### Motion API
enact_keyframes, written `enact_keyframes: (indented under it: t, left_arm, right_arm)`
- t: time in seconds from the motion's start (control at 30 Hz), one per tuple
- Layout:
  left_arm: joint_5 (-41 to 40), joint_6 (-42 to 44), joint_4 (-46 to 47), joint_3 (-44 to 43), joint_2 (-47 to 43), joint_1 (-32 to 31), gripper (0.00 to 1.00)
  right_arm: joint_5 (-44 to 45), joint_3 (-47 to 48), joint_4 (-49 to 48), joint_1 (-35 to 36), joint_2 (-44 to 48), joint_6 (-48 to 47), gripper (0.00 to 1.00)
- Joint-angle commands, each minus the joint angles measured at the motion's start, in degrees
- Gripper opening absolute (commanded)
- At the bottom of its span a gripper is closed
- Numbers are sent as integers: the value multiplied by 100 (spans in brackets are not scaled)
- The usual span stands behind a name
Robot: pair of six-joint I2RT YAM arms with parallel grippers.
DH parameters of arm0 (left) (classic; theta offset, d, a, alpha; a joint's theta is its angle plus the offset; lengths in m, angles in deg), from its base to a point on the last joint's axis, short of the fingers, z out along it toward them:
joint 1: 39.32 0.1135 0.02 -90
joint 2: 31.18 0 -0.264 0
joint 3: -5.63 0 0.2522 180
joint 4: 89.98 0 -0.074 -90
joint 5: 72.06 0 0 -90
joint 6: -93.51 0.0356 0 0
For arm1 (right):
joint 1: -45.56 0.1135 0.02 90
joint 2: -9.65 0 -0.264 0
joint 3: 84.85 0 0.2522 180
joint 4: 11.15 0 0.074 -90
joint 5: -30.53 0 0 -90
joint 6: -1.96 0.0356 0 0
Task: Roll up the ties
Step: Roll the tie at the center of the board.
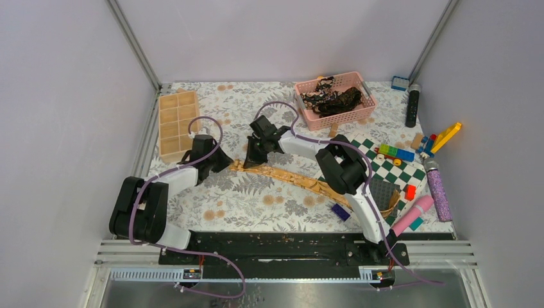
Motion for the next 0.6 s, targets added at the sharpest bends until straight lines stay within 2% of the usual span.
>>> enact_keyframes:
  t: [0.0,0.3,0.57]
  left_arm:
    - [-9,20,288,-212,156,-81,0]
    - [-67,0,304,-315,345,-129,0]
    - [-57,-13,328,-317,397,-146,0]
  right_arm:
    - [-154,-101,-370,-31,300,-101,7]
    - [107,-474,-607,-49,1006,-99,8]
    - [-181,-119,-591,-48,774,102,8]
